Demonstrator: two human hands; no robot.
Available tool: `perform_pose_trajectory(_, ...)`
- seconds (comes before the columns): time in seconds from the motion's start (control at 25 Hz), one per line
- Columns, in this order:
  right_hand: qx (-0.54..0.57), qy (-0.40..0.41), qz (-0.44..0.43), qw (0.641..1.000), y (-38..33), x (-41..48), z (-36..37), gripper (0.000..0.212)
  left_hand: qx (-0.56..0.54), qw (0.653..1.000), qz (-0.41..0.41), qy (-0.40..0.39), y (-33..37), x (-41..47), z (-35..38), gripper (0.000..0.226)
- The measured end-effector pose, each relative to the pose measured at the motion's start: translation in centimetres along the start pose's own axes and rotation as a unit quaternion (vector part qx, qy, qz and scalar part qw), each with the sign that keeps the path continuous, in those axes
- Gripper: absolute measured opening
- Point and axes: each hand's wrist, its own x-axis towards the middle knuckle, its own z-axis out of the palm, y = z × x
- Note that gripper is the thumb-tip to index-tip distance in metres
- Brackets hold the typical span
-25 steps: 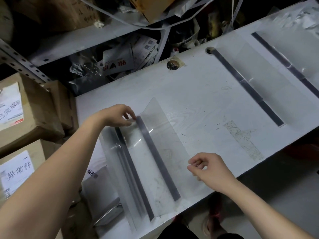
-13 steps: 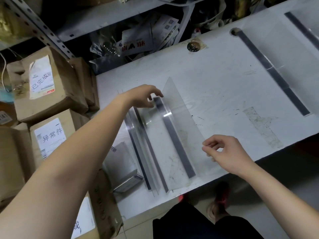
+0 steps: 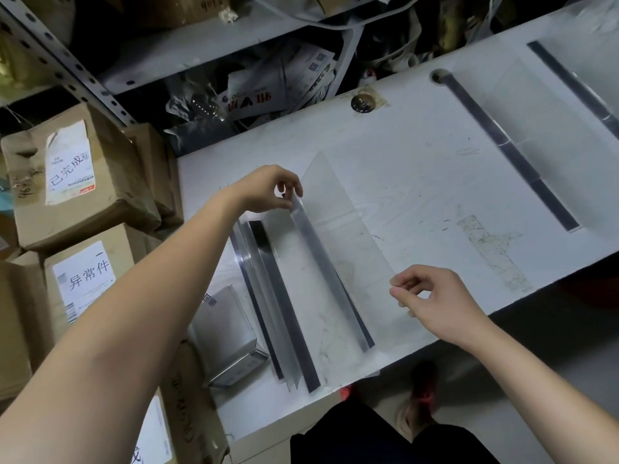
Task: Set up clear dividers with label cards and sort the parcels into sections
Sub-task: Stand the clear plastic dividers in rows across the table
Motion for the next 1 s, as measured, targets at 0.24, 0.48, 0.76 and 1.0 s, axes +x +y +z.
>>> perform_pose_trajectory(0.24, -0.069, 0.022, -0.017, 0.997, 0.4, -0.4, -1.2, 0.01, -0.116, 0.993, 0.023, 0.014, 0.1, -0.4, -2.6, 0.005)
perform_pose_trajectory(0.48, -0.13, 0.078, -0.012, 0.988, 0.8, -0.5, -3.1, 0.009, -0.155, 0.985, 0.022, 0.07, -0.2, 0.3, -4.2, 0.006)
perform_pose_trajectory(0.76, -0.159, 0.12, 0.009, 0.98, 1.7, -0.6, -5.2, 0.006, -0.215, 0.961, 0.008, 0.171, 0.2, 2.7, -5.3, 0.007)
perform_pose_trajectory(1.0, -0.176, 0.141, 0.018, 0.974, 2.9, -0.2, -8.8, 0.007, -0.243, 0.95, -0.032, 0.195, 1.7, 6.3, -5.6, 0.008)
